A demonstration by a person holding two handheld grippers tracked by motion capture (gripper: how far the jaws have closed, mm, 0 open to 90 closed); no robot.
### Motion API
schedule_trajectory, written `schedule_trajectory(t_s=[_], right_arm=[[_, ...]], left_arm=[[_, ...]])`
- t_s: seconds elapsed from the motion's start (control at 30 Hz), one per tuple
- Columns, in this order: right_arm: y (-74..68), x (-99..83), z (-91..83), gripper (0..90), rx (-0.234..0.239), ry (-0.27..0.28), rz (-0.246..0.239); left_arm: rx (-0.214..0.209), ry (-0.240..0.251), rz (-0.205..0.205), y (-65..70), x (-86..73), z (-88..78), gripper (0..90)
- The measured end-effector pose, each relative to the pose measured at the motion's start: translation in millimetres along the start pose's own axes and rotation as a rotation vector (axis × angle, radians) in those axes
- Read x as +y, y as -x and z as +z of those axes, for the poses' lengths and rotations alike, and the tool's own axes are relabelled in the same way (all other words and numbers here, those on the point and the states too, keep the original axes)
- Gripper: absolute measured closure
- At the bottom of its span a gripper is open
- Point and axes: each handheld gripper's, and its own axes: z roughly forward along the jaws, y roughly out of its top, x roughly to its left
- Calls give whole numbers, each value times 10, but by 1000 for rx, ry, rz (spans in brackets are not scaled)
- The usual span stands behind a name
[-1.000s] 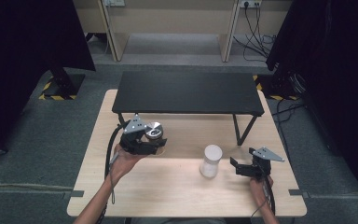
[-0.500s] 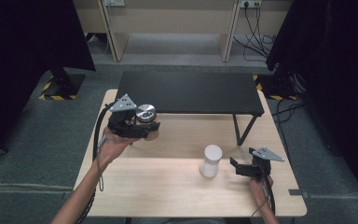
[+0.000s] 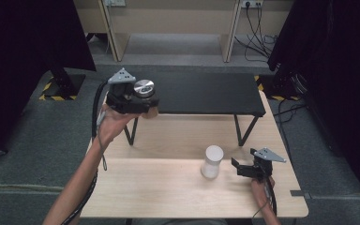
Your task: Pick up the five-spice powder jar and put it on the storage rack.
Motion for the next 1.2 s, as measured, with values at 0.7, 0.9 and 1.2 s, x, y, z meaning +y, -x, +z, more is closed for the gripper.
schedule_trajectory(t_s=[0.7,0.9,1.2], right_arm=[[21,-4,-2,11,9,2,6],[26,-5,-4,11,11,2,10],[29,-5,-2,11,13,2,6]], left_arm=[[181,-3,-109,-149,234,529,306],[219,-9,-134,-196,218,642,306],[274,-27,-129,-180,184,760,306]])
